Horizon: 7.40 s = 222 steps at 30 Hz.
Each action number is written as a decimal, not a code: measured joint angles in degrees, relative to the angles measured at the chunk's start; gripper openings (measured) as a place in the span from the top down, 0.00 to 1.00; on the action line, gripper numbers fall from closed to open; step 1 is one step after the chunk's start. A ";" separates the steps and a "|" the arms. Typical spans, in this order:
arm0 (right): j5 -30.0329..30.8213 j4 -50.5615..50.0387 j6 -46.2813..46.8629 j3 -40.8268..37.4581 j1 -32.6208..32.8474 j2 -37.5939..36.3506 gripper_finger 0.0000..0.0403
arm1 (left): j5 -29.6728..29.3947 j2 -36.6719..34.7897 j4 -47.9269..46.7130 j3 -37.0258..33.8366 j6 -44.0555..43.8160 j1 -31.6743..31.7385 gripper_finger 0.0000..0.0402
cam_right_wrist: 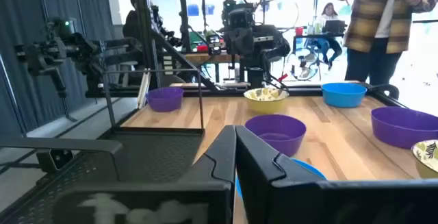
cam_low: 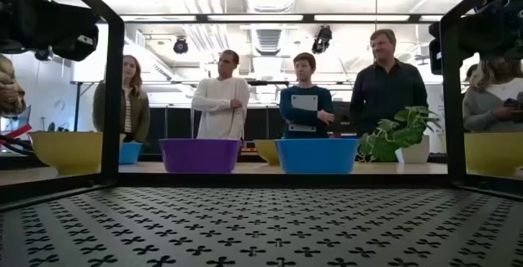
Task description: Pick & Place Mini bowls
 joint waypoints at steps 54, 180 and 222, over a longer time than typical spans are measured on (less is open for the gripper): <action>0.00 0.02 0.00 0.00 0.00 0.00 0.98 | 0.01 0.00 0.00 -0.02 -0.01 -0.01 1.00; 14.95 -53.55 40.68 43.28 0.04 44.28 0.98 | -12.70 0.07 4.69 -0.01 5.56 -0.01 1.00; 5.92 -63.08 45.81 43.32 0.03 48.25 0.76 | -20.16 2.71 3.43 -0.01 5.54 -0.01 1.00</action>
